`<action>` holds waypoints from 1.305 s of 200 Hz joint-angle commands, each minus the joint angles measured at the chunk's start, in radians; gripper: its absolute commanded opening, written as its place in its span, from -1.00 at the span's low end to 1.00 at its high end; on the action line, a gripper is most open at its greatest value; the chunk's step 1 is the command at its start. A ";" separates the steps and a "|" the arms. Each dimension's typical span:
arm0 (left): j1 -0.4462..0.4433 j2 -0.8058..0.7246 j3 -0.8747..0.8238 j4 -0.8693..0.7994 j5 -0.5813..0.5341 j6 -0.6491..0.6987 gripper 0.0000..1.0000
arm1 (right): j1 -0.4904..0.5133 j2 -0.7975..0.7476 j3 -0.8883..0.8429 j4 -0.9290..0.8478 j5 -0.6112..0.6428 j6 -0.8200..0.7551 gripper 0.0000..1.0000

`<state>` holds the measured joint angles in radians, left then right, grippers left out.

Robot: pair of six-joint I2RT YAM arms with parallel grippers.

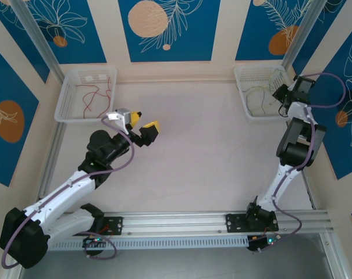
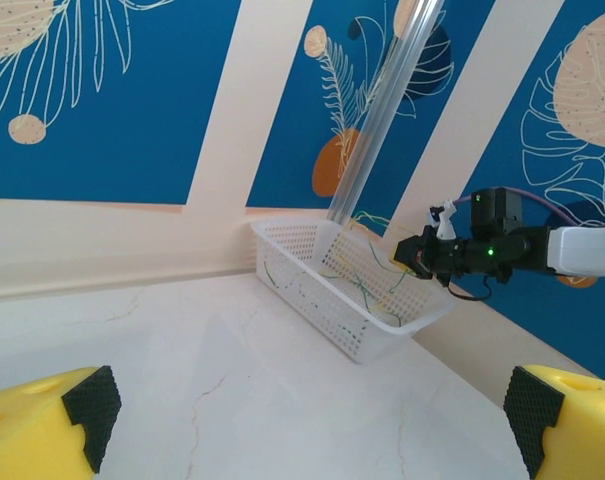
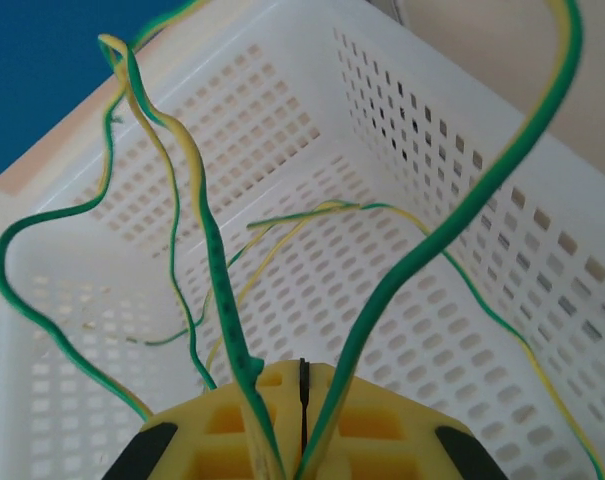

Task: Untangle the cables

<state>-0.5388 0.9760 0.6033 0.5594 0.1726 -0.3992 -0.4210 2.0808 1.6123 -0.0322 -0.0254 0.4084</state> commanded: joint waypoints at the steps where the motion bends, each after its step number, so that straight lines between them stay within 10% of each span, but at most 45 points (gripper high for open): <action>1: 0.008 -0.023 -0.009 0.003 -0.018 0.023 1.00 | 0.001 0.069 0.090 -0.112 -0.033 0.029 -0.85; 68: 0.007 -0.020 0.000 -0.012 -0.023 0.037 1.00 | 0.035 0.149 0.225 -0.260 -0.006 -0.003 -0.40; 145: 0.007 -0.015 0.006 -0.030 -0.025 0.046 1.00 | 0.142 -0.128 0.058 -0.285 0.338 -0.015 0.43; 261: 0.007 -0.037 -0.029 -0.044 -0.053 0.056 1.00 | 0.157 -0.321 0.045 -0.504 0.445 0.029 0.58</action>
<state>-0.5388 0.9436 0.5861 0.5072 0.1360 -0.3630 -0.2714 1.8492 1.6695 -0.5243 0.4526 0.4225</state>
